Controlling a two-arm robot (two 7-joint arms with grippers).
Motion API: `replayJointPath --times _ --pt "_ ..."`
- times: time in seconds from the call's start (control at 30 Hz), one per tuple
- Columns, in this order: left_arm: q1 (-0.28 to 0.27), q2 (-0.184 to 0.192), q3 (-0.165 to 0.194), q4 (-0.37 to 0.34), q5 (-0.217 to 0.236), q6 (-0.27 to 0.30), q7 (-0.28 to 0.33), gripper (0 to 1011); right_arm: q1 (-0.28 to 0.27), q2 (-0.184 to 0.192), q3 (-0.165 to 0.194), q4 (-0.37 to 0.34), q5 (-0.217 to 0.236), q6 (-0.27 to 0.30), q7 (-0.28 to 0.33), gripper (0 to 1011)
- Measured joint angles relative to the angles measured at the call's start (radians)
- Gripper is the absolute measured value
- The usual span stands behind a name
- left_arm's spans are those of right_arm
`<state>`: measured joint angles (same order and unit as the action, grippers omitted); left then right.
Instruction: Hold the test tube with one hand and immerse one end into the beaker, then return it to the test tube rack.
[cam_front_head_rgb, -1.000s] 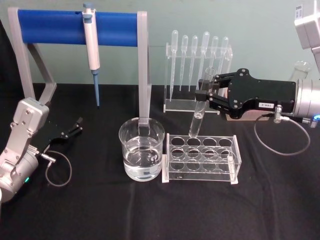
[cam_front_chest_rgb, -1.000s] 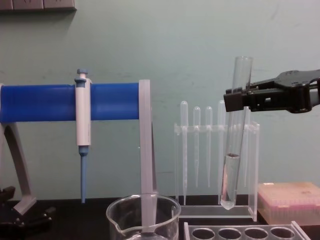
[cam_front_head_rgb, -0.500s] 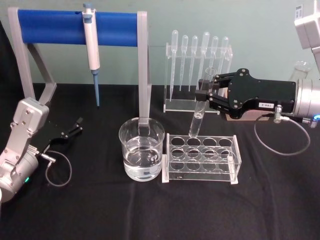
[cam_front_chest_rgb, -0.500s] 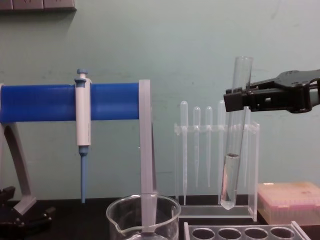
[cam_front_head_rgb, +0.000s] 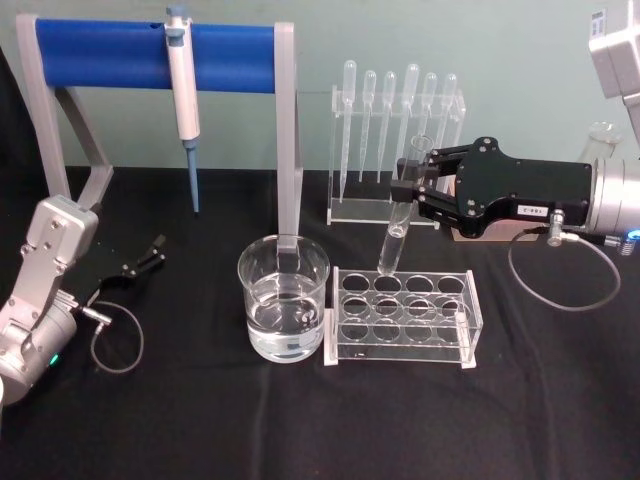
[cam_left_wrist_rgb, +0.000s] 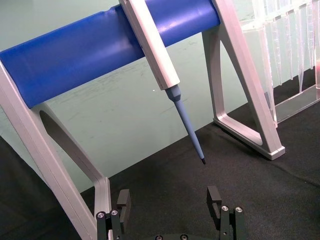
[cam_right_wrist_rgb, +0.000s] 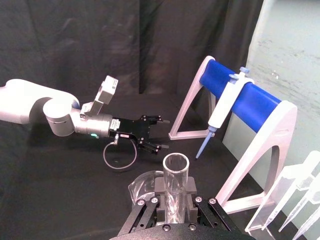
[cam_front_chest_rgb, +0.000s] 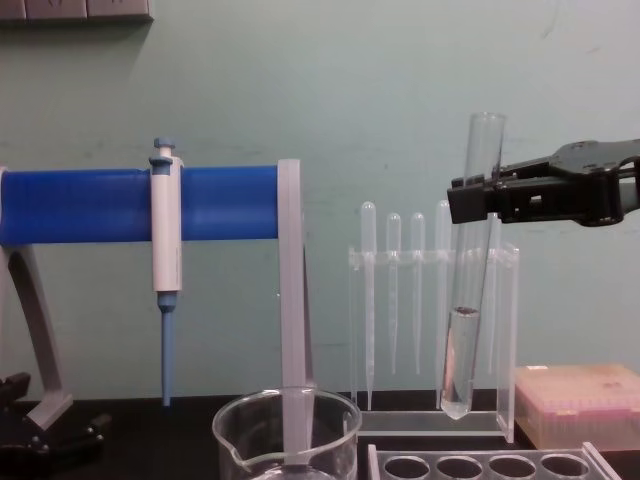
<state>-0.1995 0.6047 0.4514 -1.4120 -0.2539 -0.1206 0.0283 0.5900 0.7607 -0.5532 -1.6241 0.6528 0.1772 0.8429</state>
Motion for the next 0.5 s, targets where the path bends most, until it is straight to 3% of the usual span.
replayJointPath --times 0.5 --pt "0.0 0.0 0.0 0.0 0.0 0.0 0.0 1000 0.0 0.0 0.0 0.0 0.0 0.0 0.0 236"
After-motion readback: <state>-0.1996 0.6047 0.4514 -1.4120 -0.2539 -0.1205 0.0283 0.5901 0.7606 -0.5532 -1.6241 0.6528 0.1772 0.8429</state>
